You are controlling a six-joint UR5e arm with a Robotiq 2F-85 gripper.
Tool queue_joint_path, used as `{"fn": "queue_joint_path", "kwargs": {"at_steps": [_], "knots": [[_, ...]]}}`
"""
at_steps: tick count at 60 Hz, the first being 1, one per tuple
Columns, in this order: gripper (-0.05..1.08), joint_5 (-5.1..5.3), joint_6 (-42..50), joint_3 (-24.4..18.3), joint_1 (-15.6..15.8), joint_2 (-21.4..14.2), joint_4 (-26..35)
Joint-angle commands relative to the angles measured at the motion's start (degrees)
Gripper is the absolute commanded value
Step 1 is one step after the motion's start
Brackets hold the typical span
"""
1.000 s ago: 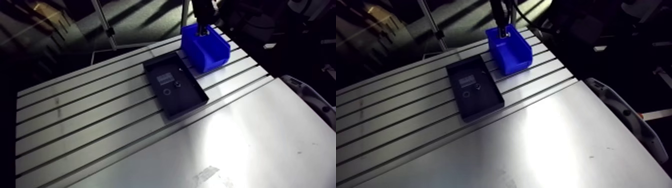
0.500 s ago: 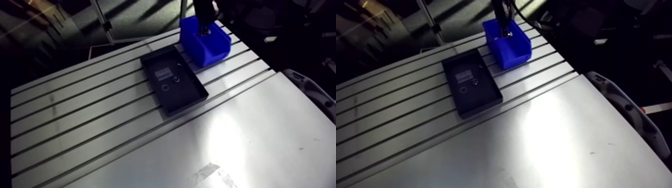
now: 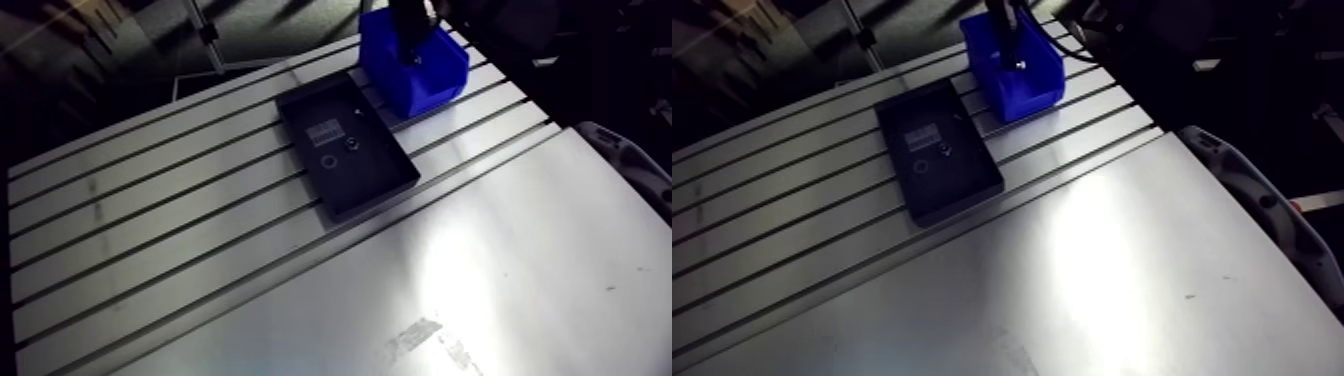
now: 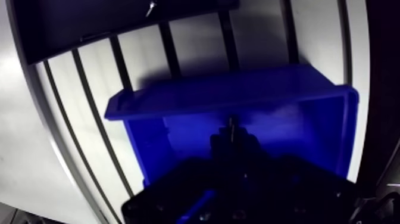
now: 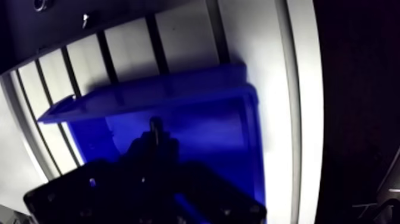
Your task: Pick up the M10 bolt from the tray and put it into the blue bin.
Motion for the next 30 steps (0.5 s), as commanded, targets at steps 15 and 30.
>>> {"fn": "queue_joint_path", "kwargs": {"at_steps": [15,30], "knots": [[0.98,-0.94,1.32,-0.21,0.07,0.94,-0.48],[0.69,-1.13,1.98,-0.3,-0.01,0.8,-0.48]]}}
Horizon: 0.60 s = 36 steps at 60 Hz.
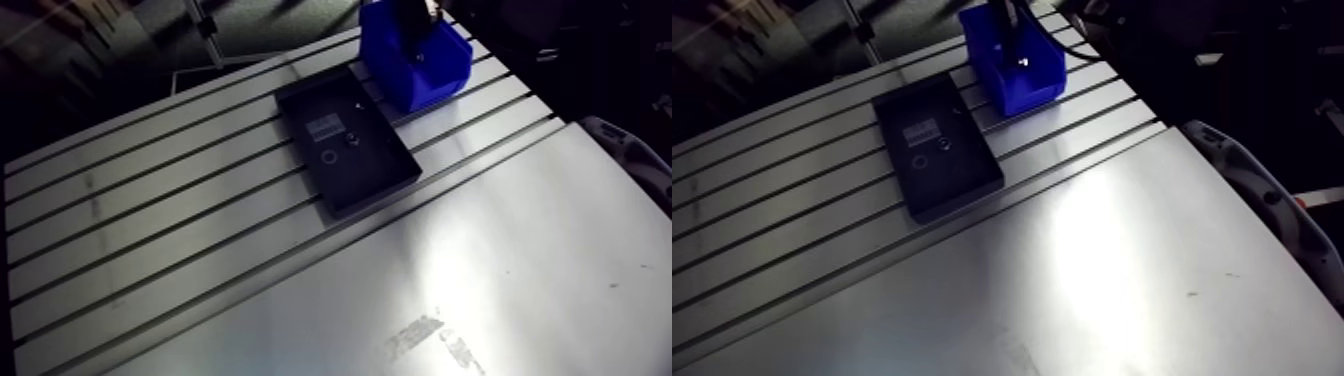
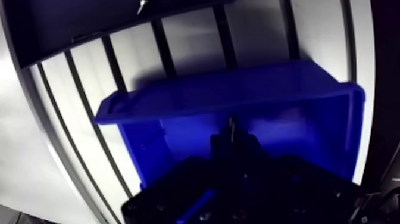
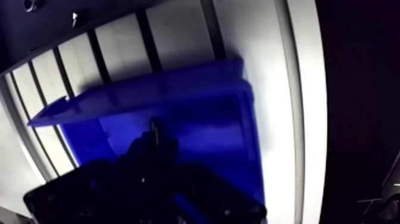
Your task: Pick up the M10 bolt from the tray and put it into the blue bin.
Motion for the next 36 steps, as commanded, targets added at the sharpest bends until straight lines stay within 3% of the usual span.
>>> {"fn": "queue_joint_path", "kwargs": {"at_steps": [1,10,13,16,25,27,36], "knots": [[0.62,-0.22,0.45,-0.01,-0.04,-0.08,0.01],[0.32,0.02,1.7,-0.16,-0.04,-0.68,0.34],[0.29,0.12,1.91,-0.17,-0.04,-0.85,0.51],[0.16,0.23,2.02,-0.17,0.12,-1.35,1.02],[0.08,0.49,2.2,-0.42,0.22,-3.16,1.74],[0.02,0.65,3.0,-0.92,0.3,-4.36,2.72],[0.01,1.09,5.84,-3.45,0.48,-7.76,7.67]]}}
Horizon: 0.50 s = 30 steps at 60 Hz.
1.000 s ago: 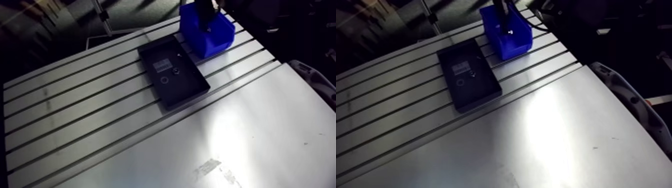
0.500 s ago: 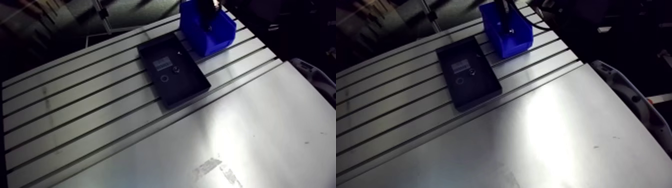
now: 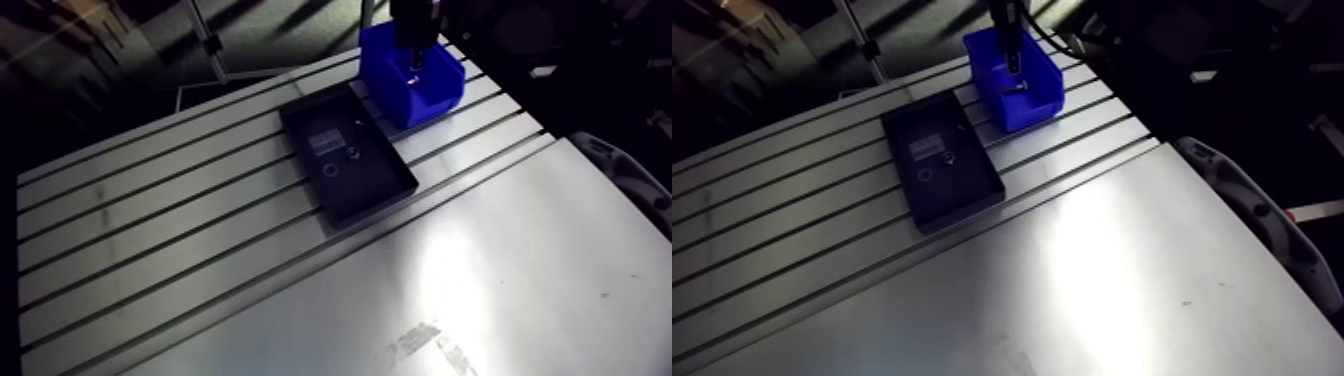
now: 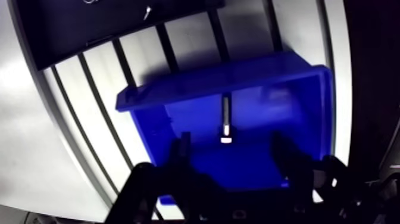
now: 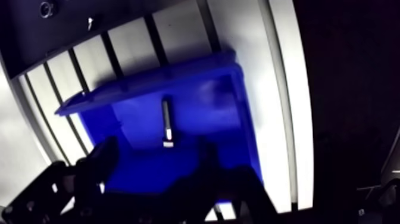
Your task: Pick up the M10 bolt from the tray and put it into the blue bin.
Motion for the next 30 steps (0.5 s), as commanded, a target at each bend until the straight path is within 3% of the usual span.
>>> {"fn": "queue_joint_path", "kwargs": {"at_steps": [1,9,15,19,23,30], "knots": [[0.01,0.64,4.16,-3.64,0.33,-5.16,6.93],[0.01,0.31,8.29,-7.93,0.43,-8.05,15.06],[0.01,0.78,10.06,-11.12,0.43,-10.6,22.43],[0.01,1.84,11.69,-13.03,0.59,-12.17,26.17],[0.01,4.07,19.33,-14.96,0.69,-14.32,28.09],[0.01,4.42,32.33,-16.03,1.32,-16.62,28.06]]}}
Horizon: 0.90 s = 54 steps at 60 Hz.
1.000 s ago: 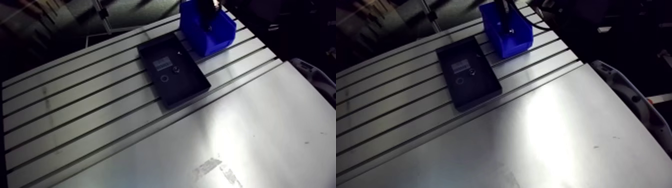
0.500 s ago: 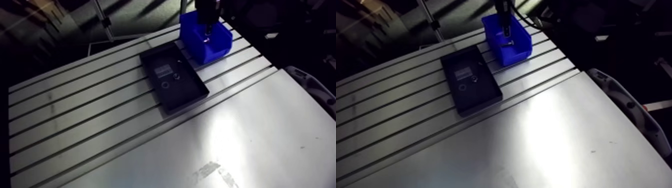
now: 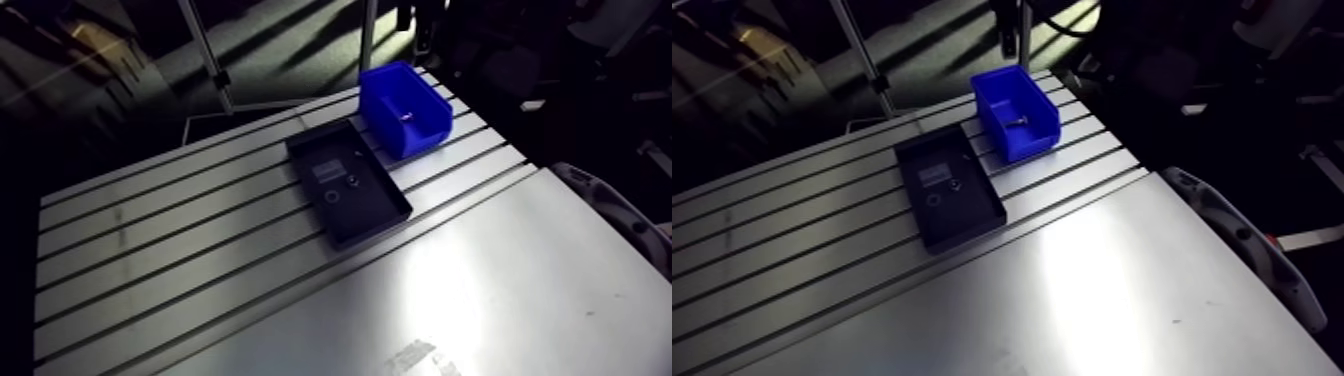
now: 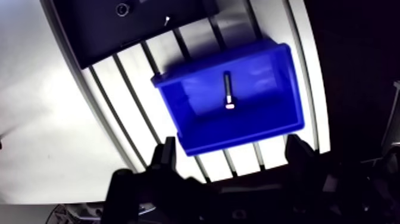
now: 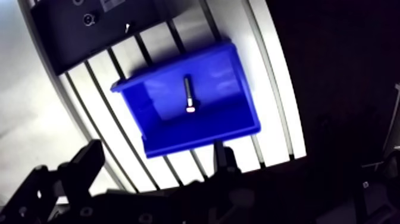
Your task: Pick up the M10 bolt from the tray and put it into the blue bin.
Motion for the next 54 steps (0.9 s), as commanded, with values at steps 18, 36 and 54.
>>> {"fn": "queue_joint_path", "kwargs": {"at_steps": [18,36,54], "knots": [[0.01,3.87,61.16,-11.4,5.69,-14.11,17.95],[0.01,7.77,84.17,-10.88,8.14,-17.05,22.17],[0.01,9.35,91.49,-11.65,12.38,-19.66,25.58]]}}
